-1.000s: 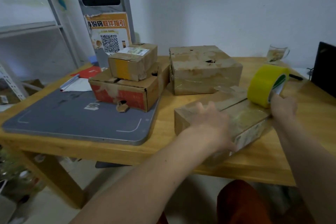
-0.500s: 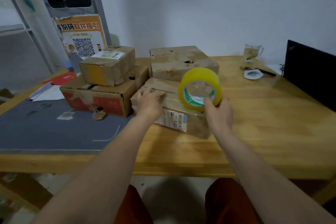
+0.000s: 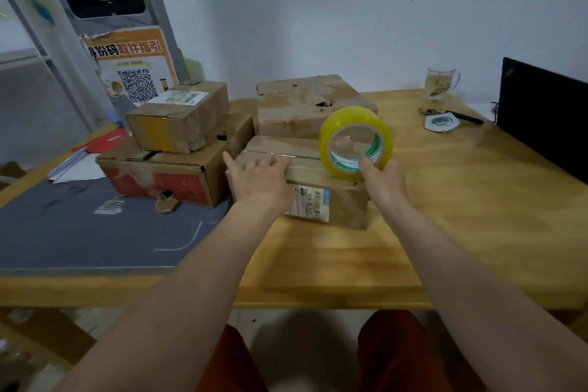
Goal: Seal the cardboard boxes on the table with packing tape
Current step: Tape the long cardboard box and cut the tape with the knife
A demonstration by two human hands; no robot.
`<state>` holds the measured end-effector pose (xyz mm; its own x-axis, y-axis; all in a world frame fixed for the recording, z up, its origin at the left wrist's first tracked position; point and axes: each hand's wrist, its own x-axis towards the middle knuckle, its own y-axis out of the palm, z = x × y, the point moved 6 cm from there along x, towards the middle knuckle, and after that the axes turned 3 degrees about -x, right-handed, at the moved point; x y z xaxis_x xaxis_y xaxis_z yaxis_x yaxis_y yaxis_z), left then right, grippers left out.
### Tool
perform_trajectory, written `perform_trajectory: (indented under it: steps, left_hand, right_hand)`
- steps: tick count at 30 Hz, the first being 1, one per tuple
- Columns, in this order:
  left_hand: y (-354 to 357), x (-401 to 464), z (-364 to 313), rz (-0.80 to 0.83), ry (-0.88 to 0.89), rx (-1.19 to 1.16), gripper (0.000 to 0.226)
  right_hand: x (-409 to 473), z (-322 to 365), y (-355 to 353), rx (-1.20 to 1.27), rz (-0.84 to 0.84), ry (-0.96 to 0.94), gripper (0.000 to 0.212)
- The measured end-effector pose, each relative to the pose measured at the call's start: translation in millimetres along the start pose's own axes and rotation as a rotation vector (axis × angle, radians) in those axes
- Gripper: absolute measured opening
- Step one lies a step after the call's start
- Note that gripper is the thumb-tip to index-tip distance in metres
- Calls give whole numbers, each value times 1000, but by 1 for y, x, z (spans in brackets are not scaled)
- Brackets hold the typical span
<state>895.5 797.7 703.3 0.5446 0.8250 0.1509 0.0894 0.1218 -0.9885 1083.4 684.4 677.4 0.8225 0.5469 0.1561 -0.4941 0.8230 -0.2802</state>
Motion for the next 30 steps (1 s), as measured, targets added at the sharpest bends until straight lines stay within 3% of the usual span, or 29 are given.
perform_trajectory:
  steps: [6,10,13,15,17,18,20,22,23,27,30]
  left_hand:
    - [-17,-5,-38,-13,126,173,40]
    - [-41,5,-69,34,199,241,69]
    - [-55,34,-61,65,138,77,71]
    - [-52,52,-51,113,123,-174,59]
    - [-41,63,-53,176,171,-439,76]
    - [-35,67,-57,210,201,-574,92]
    - [-24,73,-69,280,253,-786,105]
    - [-15,79,-79,349,291,-895,99]
    - [-12,80,-82,378,284,-929,91]
    - [0,84,-85,392,253,-1003,55]
    - [-2,81,-87,333,285,-1080,44]
  right_hand:
    - [42,-4,-11,136,84,81,14]
    - [64,-8,-8,202,253,152,18]
    - [72,-11,-4,221,380,147,28]
    - [72,-15,-7,288,587,130,41]
    - [75,-22,-20,423,747,127,50]
    - [80,-27,-28,492,736,143,47]
    - [102,-45,-41,436,463,174,35]
    - [122,-57,-49,-12,98,139,31]
    - [128,-57,-44,-189,36,100,29]
    - [143,-63,-3,-571,178,53,25]
    - [146,-65,7,-650,195,88,20]
